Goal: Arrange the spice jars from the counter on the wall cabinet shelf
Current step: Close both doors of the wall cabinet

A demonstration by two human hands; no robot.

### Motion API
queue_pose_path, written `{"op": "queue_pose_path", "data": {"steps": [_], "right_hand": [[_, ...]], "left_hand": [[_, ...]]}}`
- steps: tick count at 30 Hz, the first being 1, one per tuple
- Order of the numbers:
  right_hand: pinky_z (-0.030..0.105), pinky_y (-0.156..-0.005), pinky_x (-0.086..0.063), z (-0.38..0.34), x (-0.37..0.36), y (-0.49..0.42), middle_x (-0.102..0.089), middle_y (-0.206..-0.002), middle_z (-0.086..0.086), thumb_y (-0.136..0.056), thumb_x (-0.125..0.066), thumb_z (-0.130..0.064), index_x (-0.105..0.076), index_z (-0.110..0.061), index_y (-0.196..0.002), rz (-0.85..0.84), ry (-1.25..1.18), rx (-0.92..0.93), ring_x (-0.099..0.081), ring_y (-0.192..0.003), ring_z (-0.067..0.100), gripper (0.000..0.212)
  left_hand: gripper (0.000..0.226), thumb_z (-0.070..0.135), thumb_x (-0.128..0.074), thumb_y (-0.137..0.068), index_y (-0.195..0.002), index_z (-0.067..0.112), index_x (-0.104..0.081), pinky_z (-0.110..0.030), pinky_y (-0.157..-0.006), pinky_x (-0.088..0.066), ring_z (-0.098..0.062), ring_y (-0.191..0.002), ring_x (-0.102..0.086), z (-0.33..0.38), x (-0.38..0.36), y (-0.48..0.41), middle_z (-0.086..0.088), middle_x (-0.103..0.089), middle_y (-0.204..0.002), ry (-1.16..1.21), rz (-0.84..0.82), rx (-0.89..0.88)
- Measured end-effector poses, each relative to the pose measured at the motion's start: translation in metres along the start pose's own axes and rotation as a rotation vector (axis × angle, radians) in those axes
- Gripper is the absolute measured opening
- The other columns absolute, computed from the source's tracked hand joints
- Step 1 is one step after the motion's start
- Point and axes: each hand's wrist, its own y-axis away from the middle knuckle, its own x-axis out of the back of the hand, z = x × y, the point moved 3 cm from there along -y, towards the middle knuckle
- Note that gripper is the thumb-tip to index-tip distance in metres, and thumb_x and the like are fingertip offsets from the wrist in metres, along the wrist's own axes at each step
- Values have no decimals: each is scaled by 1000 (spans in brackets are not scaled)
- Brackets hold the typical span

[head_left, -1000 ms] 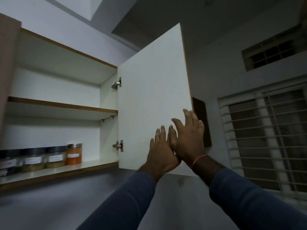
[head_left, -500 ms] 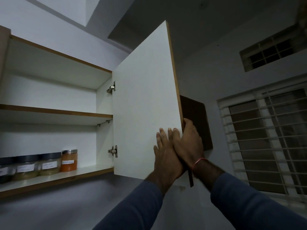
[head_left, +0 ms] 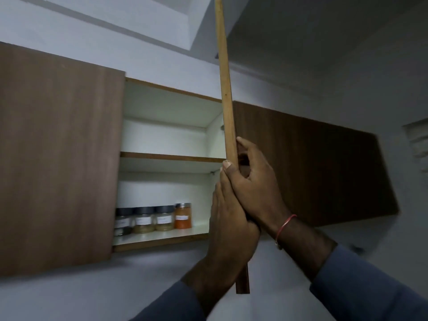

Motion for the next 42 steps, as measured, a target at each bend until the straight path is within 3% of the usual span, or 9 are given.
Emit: {"op": "queue_pose_path", "data": {"steps": [3, 6, 13, 16, 19, 22, 28, 36, 42], "right_hand": [[29, -102, -43, -7, -57, 3, -42, -142, -7, -94, -52, -42, -31, -37, -146, -60, -73, 0, -47, -123, 7, 57], [48, -113, -32, -16, -111, 8, -33, -153, -3, -93, -46, -46, -26, -41, -147, -98, -69, 4, -35, -138, 15, 57], [46, -117, -16, -19, -219, 22, -14, -162, 3, -99, -39, -36, -22, -34, -151, -333, 87, -42, -13, -148, 20, 55], [46, -119, -17, 0, -261, 36, -8, -163, 5, -100, -35, -34, -22, -28, -151, -509, 128, -90, -9, -149, 23, 54], [50, -119, -19, 19, -293, 51, -1, -163, 6, -95, -50, -35, -13, -28, -153, -694, 215, -126, -3, -150, 30, 69], [56, -117, -20, 32, -311, 61, 2, -162, 7, -86, -66, -35, -7, -27, -154, -773, 292, -141, -1, -148, 36, 90], [54, -117, -19, 52, -341, 78, 10, -162, 12, -85, -68, -38, 1, -25, -154, -747, 421, -57, 6, -147, 40, 99], [53, -117, -20, 68, -353, 86, 14, -161, 13, -92, -58, -33, 7, -23, -153, -689, 523, 32, 10, -147, 41, 90], [58, -115, -23, 67, -347, 74, 8, -162, 10, -89, -58, -41, -2, -26, -154, -878, 516, 30, 5, -148, 40, 87]], "left_hand": [[87, 54, -51, -86, -150, 16, -6, -29, -119, -19, -12, -142, -21, -38, 43, 1, -2, -19, -156, -132, 27, 0], [100, 71, -19, -73, -152, 14, 3, -35, -122, -7, -12, -148, 2, -76, 81, 1, -1, 1, -161, -393, 94, -79], [115, 84, 20, -63, -152, 12, 7, -47, -121, -3, -23, -148, 12, -169, 147, 1, -10, 11, -160, -813, -91, 10], [94, 71, -12, -83, -149, 10, 14, -52, -119, 0, -29, -146, 17, -206, 162, -7, -12, 21, -157, -1121, -296, 66], [96, 61, -41, -88, -150, 11, 11, -56, -117, -3, -30, -147, 14, -235, 170, -17, -10, 19, -158, -1270, -435, 23], [88, 53, -43, -91, -151, 12, 7, -58, -117, -5, -31, -147, 11, -260, 173, -23, -11, 15, -159, -1332, -475, 8], [86, 47, -45, -93, -151, 13, 10, -59, -117, -9, -32, -146, 14, -300, 174, -20, -11, 20, -158, -1329, -453, 89], [79, 21, -46, -95, -150, 14, 11, -51, -119, -10, -31, -146, 15, -316, 168, -15, -10, 20, -158, -1308, -408, 92], [81, 18, -50, -93, -151, 16, 7, -47, -119, -18, -32, -148, 6, -291, 175, -19, -11, 13, -159, -1349, -543, 130]]}}
